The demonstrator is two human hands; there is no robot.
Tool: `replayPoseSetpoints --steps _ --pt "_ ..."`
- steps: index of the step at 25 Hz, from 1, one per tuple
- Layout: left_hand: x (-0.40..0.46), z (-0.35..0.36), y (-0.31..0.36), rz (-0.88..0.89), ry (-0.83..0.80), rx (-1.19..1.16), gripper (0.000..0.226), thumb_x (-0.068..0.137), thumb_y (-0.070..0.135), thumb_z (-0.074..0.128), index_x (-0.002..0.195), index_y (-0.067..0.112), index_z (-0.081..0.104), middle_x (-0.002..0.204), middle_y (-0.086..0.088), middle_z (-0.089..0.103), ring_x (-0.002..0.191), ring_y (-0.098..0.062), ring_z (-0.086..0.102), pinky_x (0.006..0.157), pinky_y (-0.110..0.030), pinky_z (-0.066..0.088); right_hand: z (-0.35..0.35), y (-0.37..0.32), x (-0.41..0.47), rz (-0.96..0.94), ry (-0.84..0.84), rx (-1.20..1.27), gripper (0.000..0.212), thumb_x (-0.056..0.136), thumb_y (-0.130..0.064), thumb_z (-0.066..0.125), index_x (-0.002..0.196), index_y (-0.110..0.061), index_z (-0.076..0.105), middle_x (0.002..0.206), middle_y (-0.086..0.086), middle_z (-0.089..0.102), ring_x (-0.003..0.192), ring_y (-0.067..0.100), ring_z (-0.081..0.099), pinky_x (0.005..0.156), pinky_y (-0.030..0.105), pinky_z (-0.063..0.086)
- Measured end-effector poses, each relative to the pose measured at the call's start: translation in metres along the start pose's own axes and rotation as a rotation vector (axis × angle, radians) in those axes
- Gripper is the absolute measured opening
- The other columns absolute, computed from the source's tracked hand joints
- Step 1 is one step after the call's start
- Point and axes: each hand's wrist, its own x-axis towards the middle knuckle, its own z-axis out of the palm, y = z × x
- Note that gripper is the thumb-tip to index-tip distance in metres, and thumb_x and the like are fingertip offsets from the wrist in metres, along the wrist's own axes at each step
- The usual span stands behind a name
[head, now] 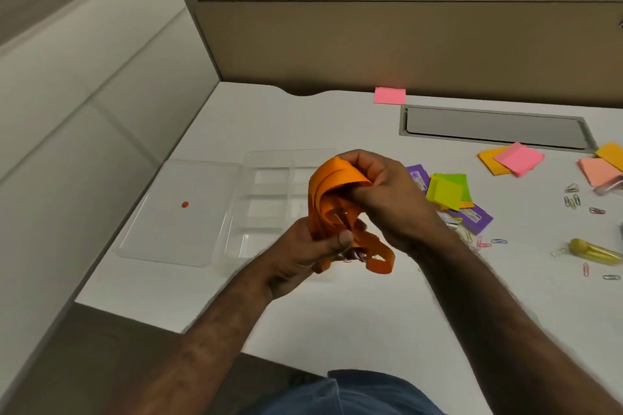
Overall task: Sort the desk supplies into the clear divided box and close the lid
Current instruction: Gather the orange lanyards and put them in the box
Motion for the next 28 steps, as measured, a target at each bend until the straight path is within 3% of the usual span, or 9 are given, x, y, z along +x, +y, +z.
replayPoseSetpoints --steps 5,7,10,13,16,19,23,26,28 --pt "0.006 0.012 -0.007 -0.061 0.093 -0.242 0.045 0.089 0.049 0.073 0.130 0.031 0.067 0.127 -0.013 0.072 0.118 -0.038 0.069 0.098 -0.051 0.057 0.002 0.019 0.002 0.039 0.059 0.150 0.027 0.094 -0.009 0.069 0.105 -0.034 0.069 0.096 -0.014 0.076 0.092 0.006 0.073 0.068 0.016 0.058" --pt "0.006 0.008 -0.010 -0.049 0.136 -0.324 0.045 0.095 0.044 0.068 0.137 0.030 0.062 0.136 -0.013 0.067 0.124 -0.039 0.065 0.102 -0.055 0.054 0.005 0.027 0.003 0.063 0.054 0.176 0.027 0.093 -0.007 0.069 0.106 -0.030 0.070 0.096 -0.011 0.076 0.090 0.007 0.074 0.065 0.017 0.058" --pt "0.001 -0.005 -0.016 -0.013 0.235 -0.467 0.049 0.089 0.041 0.076 0.134 0.026 0.066 0.138 -0.012 0.066 0.127 -0.035 0.064 0.099 -0.053 0.055 0.014 0.038 0.004 0.075 0.029 0.161 0.030 0.094 -0.006 0.068 0.102 -0.035 0.069 0.093 -0.014 0.076 0.089 0.005 0.074 0.068 0.015 0.057" --pt "-0.001 -0.021 -0.023 -0.032 0.364 -0.588 0.037 0.083 0.033 0.079 0.118 0.022 0.077 0.125 -0.014 0.073 0.113 -0.031 0.072 0.085 -0.049 0.061 0.029 0.052 0.004 0.069 0.018 -0.017 0.028 0.091 -0.015 0.071 0.104 -0.040 0.068 0.097 -0.018 0.072 0.096 0.003 0.069 0.077 0.016 0.056" --pt "-0.001 -0.041 -0.028 -0.030 0.425 -0.722 0.027 0.089 0.025 0.073 0.111 0.012 0.079 0.123 -0.021 0.072 0.111 -0.036 0.072 0.091 -0.057 0.057 0.054 0.064 0.005 0.011 0.015 -0.271 0.030 0.087 -0.021 0.074 0.114 -0.033 0.068 0.109 -0.019 0.066 0.100 -0.001 0.060 0.078 0.012 0.047" --pt "-0.002 -0.061 -0.030 -0.023 0.438 -0.810 0.021 0.086 0.018 0.070 0.103 0.012 0.080 0.115 -0.020 0.073 0.105 -0.037 0.074 0.095 -0.058 0.055 0.084 0.074 0.007 -0.103 0.031 -0.517 0.032 0.089 -0.023 0.072 0.121 -0.026 0.069 0.119 -0.007 0.061 0.109 0.010 0.051 0.088 0.013 0.038" --pt "-0.003 -0.088 -0.035 -0.034 0.450 -0.858 0.024 0.081 0.017 0.069 0.103 0.014 0.079 0.113 -0.019 0.071 0.108 -0.038 0.068 0.102 -0.056 0.051 0.110 0.082 0.018 -0.146 -0.010 -0.814 0.039 0.093 -0.025 0.068 0.132 -0.021 0.065 0.139 0.004 0.056 0.125 0.025 0.051 0.097 0.034 0.048" --pt "-0.003 -0.107 -0.042 -0.069 0.484 -0.812 0.031 0.083 0.018 0.072 0.113 0.012 0.074 0.112 -0.016 0.074 0.113 -0.036 0.067 0.096 -0.048 0.057 0.127 0.083 0.029 -0.046 -0.095 -0.794 0.040 0.094 -0.035 0.069 0.132 -0.023 0.065 0.139 0.000 0.054 0.116 0.020 0.058 0.089 0.029 0.051" --pt "-0.001 -0.118 -0.049 -0.124 0.563 -0.705 0.022 0.092 0.016 0.065 0.113 0.015 0.070 0.102 -0.011 0.077 0.112 -0.034 0.067 0.086 -0.043 0.060 0.135 0.084 0.036 0.034 -0.147 -0.682 0.042 0.092 -0.041 0.072 0.129 -0.023 0.067 0.131 -0.006 0.057 0.103 0.010 0.059 0.083 0.023 0.051"
